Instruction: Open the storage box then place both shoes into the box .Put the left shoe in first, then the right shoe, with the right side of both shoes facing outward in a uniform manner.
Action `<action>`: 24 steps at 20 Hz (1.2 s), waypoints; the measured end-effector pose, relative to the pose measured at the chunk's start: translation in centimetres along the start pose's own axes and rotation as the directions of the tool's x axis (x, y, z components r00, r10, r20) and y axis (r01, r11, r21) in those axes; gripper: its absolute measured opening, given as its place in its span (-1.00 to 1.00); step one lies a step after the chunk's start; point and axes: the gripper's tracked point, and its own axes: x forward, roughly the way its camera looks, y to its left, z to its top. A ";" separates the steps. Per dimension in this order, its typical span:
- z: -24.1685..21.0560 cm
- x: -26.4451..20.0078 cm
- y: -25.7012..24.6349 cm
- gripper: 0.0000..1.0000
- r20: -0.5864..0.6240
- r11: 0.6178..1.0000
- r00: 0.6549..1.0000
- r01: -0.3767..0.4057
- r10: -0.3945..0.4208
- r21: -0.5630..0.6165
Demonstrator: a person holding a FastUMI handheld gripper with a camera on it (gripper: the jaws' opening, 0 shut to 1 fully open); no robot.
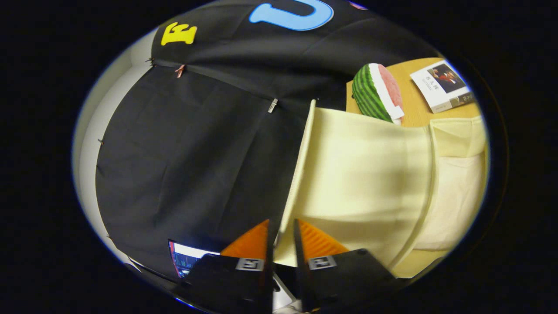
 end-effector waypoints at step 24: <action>7.2 -37.4 -32.6 0.96 0.361 0.686 0.650 0.726 -0.668 -0.038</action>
